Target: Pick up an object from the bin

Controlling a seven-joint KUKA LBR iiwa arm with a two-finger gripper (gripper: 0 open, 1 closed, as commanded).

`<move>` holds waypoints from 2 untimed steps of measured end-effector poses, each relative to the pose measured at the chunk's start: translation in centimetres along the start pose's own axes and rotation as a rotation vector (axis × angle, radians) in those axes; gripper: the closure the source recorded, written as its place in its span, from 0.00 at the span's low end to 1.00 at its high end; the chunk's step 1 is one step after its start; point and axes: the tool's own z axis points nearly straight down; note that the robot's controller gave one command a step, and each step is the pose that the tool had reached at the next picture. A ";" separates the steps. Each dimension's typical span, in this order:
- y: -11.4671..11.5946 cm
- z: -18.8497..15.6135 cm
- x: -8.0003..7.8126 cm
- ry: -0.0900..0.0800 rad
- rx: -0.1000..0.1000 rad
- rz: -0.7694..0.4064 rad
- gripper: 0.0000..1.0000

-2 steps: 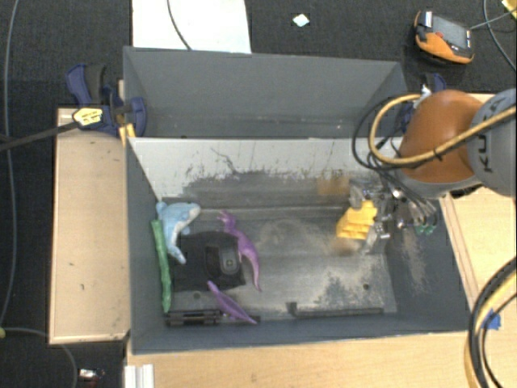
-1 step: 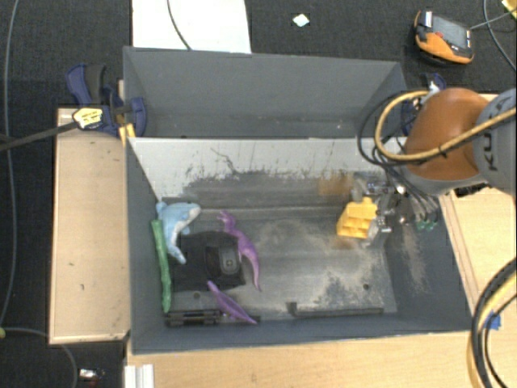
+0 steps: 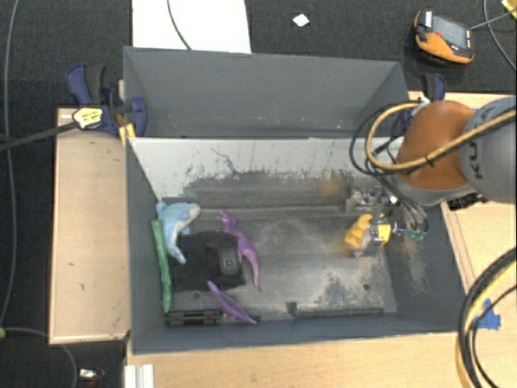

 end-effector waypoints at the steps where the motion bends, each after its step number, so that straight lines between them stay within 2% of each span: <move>1: 0.2 0.0 0.1 -0.022 -0.007 0.148 1.00; 2: 0.2 0.0 0.1 -0.022 -0.007 0.147 1.00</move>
Offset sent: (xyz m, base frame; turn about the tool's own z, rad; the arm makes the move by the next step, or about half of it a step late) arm 0.0000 0.0000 0.0000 0.0000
